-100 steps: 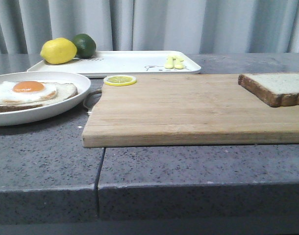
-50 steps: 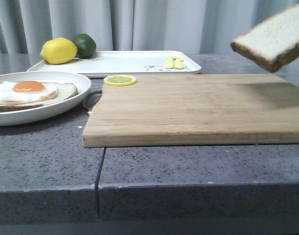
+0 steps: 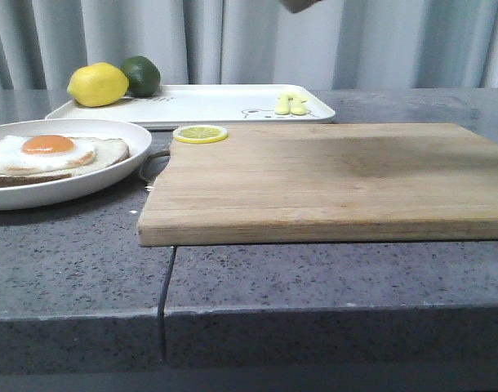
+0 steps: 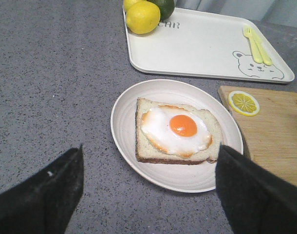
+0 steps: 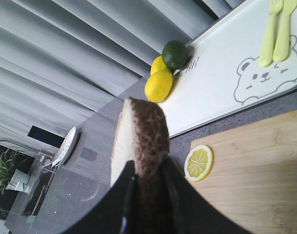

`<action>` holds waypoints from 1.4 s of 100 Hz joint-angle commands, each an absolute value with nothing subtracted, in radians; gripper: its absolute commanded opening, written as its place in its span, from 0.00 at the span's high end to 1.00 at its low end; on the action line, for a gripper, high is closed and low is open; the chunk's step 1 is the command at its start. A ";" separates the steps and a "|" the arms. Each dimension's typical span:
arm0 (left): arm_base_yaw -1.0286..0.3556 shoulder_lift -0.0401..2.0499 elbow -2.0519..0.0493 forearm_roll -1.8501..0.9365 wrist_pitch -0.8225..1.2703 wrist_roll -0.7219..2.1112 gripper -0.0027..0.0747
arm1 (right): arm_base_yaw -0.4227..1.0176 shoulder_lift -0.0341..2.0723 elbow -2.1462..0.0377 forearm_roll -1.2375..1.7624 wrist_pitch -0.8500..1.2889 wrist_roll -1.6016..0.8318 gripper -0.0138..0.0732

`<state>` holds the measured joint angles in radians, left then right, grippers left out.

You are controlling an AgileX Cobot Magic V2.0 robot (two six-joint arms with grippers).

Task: Place bread and move sandwich to tray
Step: 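Lift the bread slice with the right gripper toward the egg plate, then lay the bread slice on the fried egg and open the right gripper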

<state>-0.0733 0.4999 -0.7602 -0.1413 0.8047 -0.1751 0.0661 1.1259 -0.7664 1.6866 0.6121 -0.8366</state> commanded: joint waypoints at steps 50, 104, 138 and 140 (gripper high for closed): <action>-0.079 0.513 -0.793 -0.153 0.735 -0.184 0.29 | 0.545 1.307 -0.985 1.880 0.193 -0.850 0.97; -0.079 0.513 -0.793 -0.153 0.735 -0.184 0.29 | 0.827 1.676 -1.309 1.880 -0.048 -0.708 0.97; -0.079 0.513 -0.793 -0.153 0.735 -0.184 0.29 | 0.869 1.768 -1.356 1.880 -0.110 -0.688 0.97; -0.079 0.513 -0.793 -0.153 0.735 -0.184 0.29 | 0.869 1.770 -1.356 1.880 -0.114 -0.688 0.97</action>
<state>-0.0733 0.4999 -0.7602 -0.1413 0.8047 -0.1751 0.8679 1.8074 -1.3181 1.8378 -0.1111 -0.6874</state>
